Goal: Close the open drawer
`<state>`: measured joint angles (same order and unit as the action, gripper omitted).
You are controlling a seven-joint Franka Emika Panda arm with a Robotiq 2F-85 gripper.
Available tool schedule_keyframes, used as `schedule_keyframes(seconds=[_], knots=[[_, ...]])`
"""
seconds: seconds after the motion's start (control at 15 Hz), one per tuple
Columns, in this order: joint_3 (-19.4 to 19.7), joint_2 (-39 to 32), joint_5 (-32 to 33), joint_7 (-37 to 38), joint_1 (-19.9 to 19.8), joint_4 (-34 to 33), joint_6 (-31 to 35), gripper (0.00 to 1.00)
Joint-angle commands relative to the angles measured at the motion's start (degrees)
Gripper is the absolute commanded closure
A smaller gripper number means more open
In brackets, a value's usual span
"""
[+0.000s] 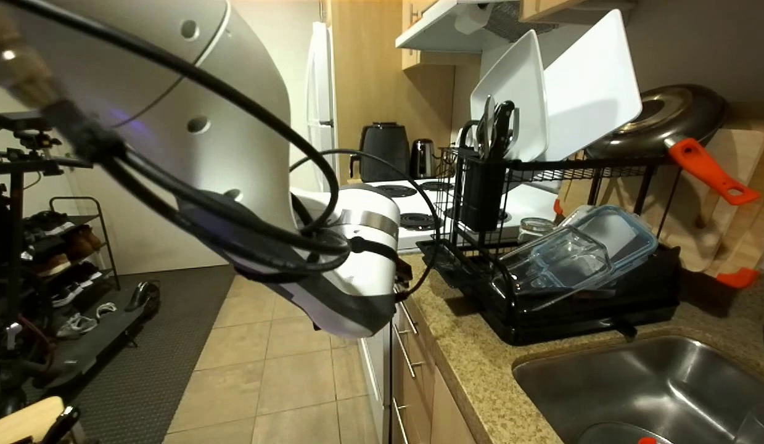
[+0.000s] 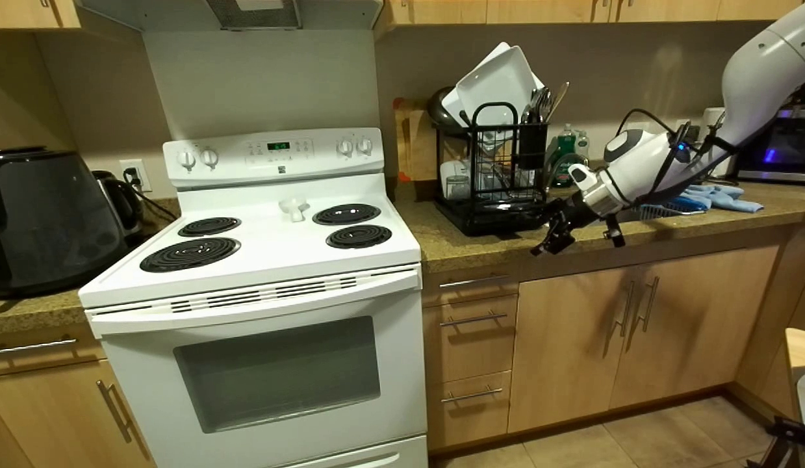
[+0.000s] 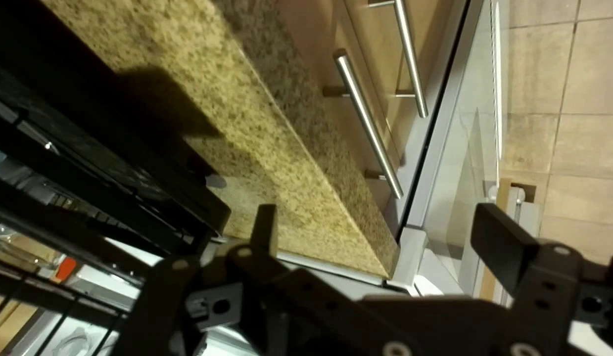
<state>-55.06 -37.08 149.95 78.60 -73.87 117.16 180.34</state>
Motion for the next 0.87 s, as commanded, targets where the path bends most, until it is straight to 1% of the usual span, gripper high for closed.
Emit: schedule_keyframes(seconds=[0.0, 0.07, 0.2, 0.27, 0.8], knots=[[-7.6, -3.4, -3.8, -8.9, -10.1, 4.9, 1.2, 0.00], [-4.9, -2.5, -7.7, -11.2, -6.6, 3.2, -0.9, 0.00], [-6.5, -3.6, -8.6, -13.6, -9.5, 4.7, -1.0, 0.00], [-6.6, -4.1, -8.7, -14.1, -10.0, 4.9, -1.0, 0.00], [-7.0, -4.8, -8.8, -14.4, -10.0, 4.9, -0.9, 0.00]])
